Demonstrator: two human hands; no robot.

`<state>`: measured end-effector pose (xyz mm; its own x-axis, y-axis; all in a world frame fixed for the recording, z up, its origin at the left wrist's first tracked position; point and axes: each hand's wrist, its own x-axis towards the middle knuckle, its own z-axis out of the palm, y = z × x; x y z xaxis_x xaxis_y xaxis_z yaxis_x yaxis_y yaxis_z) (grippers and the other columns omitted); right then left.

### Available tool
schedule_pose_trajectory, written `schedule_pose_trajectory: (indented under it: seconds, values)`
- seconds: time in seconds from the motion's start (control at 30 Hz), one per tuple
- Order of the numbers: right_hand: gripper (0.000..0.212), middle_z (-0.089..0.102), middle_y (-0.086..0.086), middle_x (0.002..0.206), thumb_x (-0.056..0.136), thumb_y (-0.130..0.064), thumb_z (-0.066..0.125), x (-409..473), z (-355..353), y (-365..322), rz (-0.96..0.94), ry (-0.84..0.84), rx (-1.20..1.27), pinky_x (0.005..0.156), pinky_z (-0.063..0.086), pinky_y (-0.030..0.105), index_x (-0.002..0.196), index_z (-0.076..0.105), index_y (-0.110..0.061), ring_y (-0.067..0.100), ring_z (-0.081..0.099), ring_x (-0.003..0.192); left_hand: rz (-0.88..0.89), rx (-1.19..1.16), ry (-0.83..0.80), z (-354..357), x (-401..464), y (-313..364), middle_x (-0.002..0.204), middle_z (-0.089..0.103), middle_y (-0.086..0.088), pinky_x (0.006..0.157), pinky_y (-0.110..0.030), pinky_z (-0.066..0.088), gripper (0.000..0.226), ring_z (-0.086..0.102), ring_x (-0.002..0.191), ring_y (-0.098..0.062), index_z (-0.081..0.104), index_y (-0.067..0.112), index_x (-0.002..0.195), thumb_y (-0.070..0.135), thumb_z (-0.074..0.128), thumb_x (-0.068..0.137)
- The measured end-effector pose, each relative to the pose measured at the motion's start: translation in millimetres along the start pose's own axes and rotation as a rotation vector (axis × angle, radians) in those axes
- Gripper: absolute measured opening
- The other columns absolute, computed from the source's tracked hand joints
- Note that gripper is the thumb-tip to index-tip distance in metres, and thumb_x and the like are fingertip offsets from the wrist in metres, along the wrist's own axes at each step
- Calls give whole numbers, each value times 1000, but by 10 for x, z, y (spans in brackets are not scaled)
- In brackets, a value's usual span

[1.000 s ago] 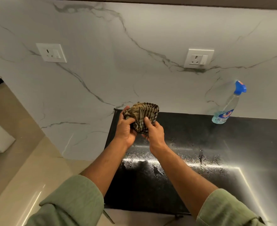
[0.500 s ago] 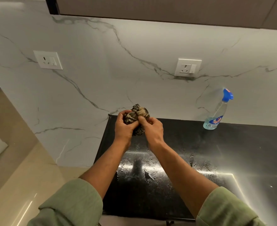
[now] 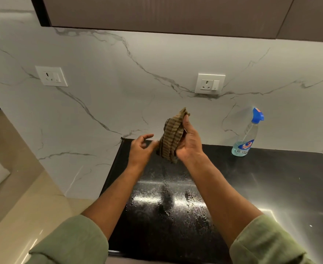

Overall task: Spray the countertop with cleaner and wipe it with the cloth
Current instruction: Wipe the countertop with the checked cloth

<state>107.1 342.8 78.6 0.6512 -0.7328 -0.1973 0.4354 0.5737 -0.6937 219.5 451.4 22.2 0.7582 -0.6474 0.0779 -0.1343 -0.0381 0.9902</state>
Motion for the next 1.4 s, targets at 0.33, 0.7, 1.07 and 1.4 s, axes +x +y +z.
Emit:
schedule_pose_trajectory:
  seconds: [0.33, 0.7, 1.07, 1.4]
  values:
    - [28, 79, 9, 93, 92, -36, 73, -13, 130, -156, -149, -115, -726, 73, 57, 28, 97, 80, -9, 18, 73, 85, -48, -301, -218, 175, 28, 557, 119, 75, -10, 96, -46, 58, 56, 71, 114, -31, 66, 18, 129, 59, 66, 91]
    - [13, 65, 6, 81, 94, -15, 56, 16, -7, -389, 136, 101, -47, 77, 50, 34, 97, 63, -4, 20, 62, 79, -276, -537, 4, -71, 117, 671, 80, 76, -4, 77, -36, 54, 36, 71, 79, -23, 73, 17, 81, 33, 49, 103]
    - [32, 58, 20, 141, 101, -11, 43, 96, -170, -463, 11, 444, -107, 104, 49, 45, 120, 62, 6, 32, 61, 113, -350, -743, 109, -357, 266, 611, 78, 71, -6, 75, -34, 52, 33, 65, 75, -21, 75, 13, 94, 40, 58, 101]
    - [21, 62, 8, 82, 96, -17, 53, -80, -252, -493, -78, 364, -687, 66, 49, 36, 83, 66, -6, 19, 56, 75, -126, -877, 63, -463, 373, 1001, 104, 73, -14, 92, -49, 60, 45, 71, 97, -30, 65, 1, 129, 34, 65, 99]
